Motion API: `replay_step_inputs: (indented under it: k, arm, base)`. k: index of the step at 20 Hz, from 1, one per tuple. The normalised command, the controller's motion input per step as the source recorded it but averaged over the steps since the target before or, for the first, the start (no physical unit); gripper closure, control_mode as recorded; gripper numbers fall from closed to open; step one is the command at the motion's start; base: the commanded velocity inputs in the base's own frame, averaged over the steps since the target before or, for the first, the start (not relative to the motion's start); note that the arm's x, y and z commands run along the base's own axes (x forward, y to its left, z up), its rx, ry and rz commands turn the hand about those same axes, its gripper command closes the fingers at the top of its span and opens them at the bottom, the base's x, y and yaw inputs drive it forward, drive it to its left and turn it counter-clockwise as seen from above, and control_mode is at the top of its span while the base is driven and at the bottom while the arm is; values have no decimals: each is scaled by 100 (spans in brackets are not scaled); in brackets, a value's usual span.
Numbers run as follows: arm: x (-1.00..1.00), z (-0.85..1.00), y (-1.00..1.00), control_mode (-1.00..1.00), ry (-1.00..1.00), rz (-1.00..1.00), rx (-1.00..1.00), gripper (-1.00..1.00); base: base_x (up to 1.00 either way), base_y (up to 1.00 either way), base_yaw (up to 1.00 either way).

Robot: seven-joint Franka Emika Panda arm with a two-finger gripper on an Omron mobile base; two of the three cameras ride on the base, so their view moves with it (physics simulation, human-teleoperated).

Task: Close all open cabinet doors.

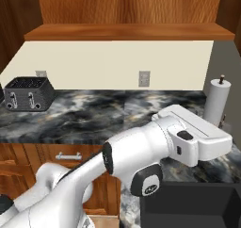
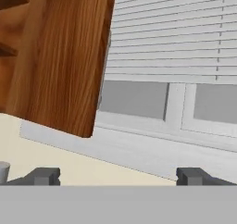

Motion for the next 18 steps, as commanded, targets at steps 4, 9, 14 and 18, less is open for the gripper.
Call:
replay_step_inputs:
  k: [4,9,14,18]
  arm:
    - [-4,31,-44,-100,-9,0,0,-100]
    - [0,38,-16,-100,-8,1,0,-100]
    - [-2,42,-15,-100,-7,0,0,-100]
    - [-3,40,-17,-100,-3,-2,0,-100]
  base:
    - [0,0,0]
    - [0,0,0]
    - [0,0,0]
    - [0,0,0]
